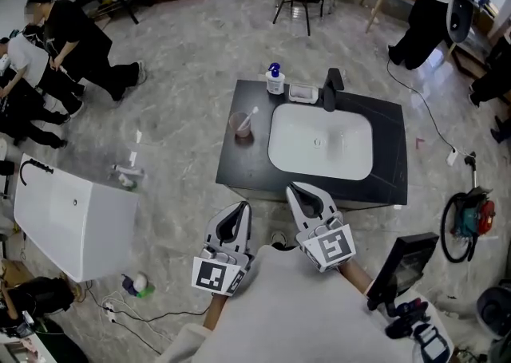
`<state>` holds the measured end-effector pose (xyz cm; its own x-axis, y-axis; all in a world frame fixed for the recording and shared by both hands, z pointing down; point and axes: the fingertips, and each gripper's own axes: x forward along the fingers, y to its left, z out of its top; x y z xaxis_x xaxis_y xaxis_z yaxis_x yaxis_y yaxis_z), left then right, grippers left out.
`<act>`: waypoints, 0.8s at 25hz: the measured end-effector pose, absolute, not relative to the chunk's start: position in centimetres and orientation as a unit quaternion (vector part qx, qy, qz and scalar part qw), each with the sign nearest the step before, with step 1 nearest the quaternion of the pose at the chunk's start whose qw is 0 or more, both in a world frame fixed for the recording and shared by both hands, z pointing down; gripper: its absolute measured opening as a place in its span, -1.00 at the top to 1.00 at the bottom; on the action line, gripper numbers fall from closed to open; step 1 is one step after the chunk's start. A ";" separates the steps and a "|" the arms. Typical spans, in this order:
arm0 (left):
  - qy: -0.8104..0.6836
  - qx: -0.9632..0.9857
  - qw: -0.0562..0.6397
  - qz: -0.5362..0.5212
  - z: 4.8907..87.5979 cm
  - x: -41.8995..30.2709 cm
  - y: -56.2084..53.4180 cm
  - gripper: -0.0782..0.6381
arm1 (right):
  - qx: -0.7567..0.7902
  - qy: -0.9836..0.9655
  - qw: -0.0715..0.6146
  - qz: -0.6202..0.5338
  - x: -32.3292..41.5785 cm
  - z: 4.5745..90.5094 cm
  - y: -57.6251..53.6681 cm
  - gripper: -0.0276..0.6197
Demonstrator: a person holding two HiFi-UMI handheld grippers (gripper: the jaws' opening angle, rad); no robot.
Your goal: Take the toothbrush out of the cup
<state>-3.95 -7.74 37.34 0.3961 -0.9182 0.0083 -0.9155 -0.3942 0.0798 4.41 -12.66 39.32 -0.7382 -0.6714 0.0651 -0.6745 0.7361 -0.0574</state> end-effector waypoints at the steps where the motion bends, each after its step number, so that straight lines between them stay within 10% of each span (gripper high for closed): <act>1: -0.550 0.834 0.037 -0.017 37.4 -4.0 -8.0 0.77 | 0.360 -0.932 0.021 0.038 4.3 39.3 -13.0 0.90; 20: -0.555 0.828 0.078 0.002 40.1 -7.5 -10.1 0.77 | 0.367 -0.928 0.051 0.048 1.0 40.7 -16.4 0.90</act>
